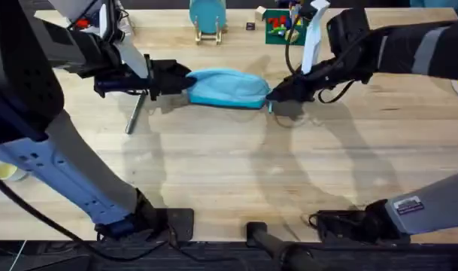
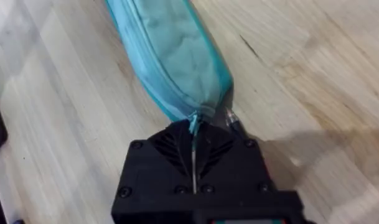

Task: Unzip the bag, pick up the pens from the table one at a time and place them inside, then zip the bag closed.

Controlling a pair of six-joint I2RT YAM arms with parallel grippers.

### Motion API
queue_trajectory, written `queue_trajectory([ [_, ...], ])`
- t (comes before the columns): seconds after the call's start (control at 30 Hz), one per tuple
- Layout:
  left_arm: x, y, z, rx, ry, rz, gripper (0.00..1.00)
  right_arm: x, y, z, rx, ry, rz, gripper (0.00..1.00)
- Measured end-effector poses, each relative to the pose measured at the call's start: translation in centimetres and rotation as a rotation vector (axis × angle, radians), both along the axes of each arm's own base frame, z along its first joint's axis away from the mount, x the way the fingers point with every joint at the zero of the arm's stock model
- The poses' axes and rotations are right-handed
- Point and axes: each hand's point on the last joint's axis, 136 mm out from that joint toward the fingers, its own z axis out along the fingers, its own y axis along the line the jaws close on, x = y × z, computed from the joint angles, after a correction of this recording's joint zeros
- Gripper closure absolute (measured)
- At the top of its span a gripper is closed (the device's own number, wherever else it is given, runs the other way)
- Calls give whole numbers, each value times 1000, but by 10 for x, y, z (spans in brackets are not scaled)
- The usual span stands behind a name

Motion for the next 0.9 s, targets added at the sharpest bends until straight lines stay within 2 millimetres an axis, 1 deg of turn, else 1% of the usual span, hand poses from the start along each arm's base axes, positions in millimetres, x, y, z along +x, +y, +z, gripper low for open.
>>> queue_trajectory([
  [0.43, 0, 0, 0, 0, 0, 0, 958, 0, 0, 0, 2, 11, -11, 970],
  [0.57, 0, 0, 0, 1, 0, 0, 958, 3, -1, 2, -10, 7, -17, 970],
  [0.7, 0, 0, 0, 2, -2, 0, 958, 4, -2, 10, -21, 12, -22, 970],
  [0.9, 0, 0, 0, 3, -3, 0, 958, 6, -4, 27, -37, 37, -26, 970],
])
